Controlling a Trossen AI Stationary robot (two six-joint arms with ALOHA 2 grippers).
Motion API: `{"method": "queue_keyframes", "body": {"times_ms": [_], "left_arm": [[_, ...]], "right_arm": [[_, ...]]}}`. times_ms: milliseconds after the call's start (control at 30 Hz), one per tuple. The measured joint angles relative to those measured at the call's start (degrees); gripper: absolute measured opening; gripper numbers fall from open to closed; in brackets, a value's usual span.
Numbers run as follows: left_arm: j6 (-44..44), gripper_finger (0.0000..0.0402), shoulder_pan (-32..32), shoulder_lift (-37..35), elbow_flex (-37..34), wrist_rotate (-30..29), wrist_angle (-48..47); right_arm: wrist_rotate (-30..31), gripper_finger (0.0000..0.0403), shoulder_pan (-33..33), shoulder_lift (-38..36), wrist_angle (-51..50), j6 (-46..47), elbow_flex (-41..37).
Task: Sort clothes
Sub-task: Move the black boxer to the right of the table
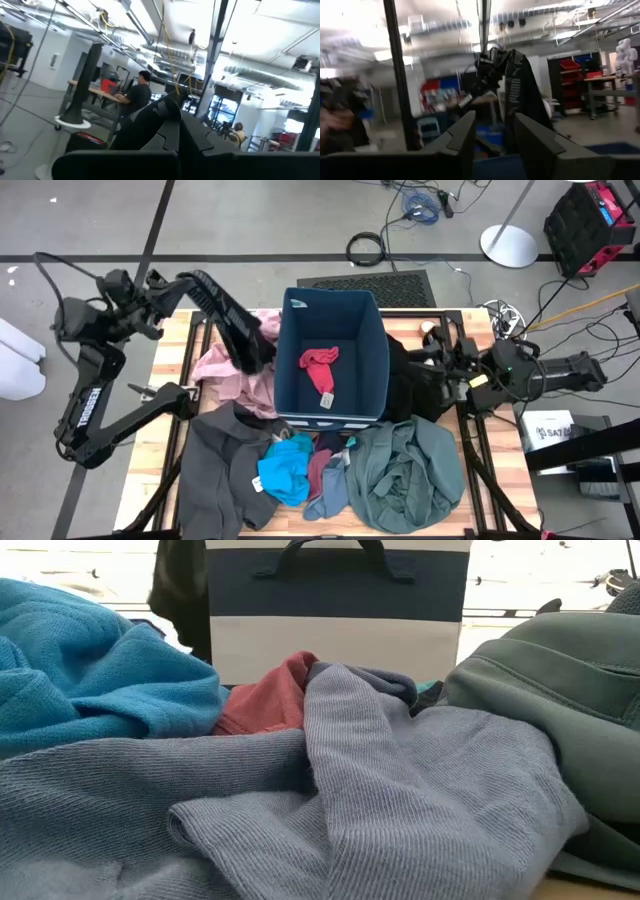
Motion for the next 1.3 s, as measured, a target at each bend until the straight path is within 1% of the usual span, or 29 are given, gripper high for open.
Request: {"method": "queue_keyframes", "body": {"times_ms": [67,167,267,367,433,533,667,767,833,867,933,1000,1133,1300], "left_arm": [[-1.1,0.0001,-0.4,-0.5,0.0,0.3,-0.1],[-2.6,0.0001,-1.4,-0.9,0.0,0.9,-0.1],[-2.6,0.0001,-2.9,-1.0,0.0,1.0,-0.1],[-2.5,0.0001,-4.1,-0.6,0.0,1.0,-0.1],[-2.2,0.0001,-4.5,-0.3,0.0,1.0,-0.1],[-2.1,0.0001,-4.9,-0.2,0.0,1.0,-0.2],[-0.8,0.0001,-5.2,-0.2,0.0,1.0,-0.2],[-0.6,0.0001,-5.2,-0.2,0.0,1.2,-0.3],[0.2,0.0001,-5.2,-0.2,0.0,1.2,-0.5],[0.8,0.0001,-5.2,-0.2,0.0,1.2,-0.8],[2.2,0.0001,-5.2,0.0,0.0,1.2,-2.3],[2.8,0.0001,-5.2,0.5,0.0,1.4,-4.2],[5.5,0.0001,-5.9,2.2,-0.1,1.4,-7.6],[5.5,0.0003,-7.7,5.0,-0.1,1.4,-7.4]], "right_arm": [[-1.5,0.014,0.0,6.3,-4.9,-2.4,8.0],[-4.3,0.0175,-0.1,16.5,-13.0,-7.9,21.0],[-4.5,0.0218,-0.4,26.6,-21.1,-14.6,34.3],[-4.5,0.0258,-2.2,36.9,-28.4,-19.9,46.9],[-4.5,0.0278,-3.7,43.4,-30.4,-23.9,53.6],[-4.5,0.0298,-6.2,52.1,-30.0,-28.4,61.6],[-3.9,0.0307,-9.6,62.1,-27.1,-31.0,69.7],[-4.0,0.0308,-11.4,68.3,-23.4,-31.9,74.7],[-5.3,0.0308,-12.1,71.6,-22.0,-31.6,77.9],[-7.3,0.0309,-12.4,73.2,-21.7,-30.4,79.5],[-11.7,0.0309,-13.0,76.0,-21.7,-27.5,82.2],[-13.9,0.0309,-13.5,78.3,-21.2,-24.8,84.4],[-13.5,0.0309,-14.0,82.2,-18.7,-21.7,87.7],[-13.1,0.0309,-14.2,85.9,-14.5,-18.9,90.4]]}}
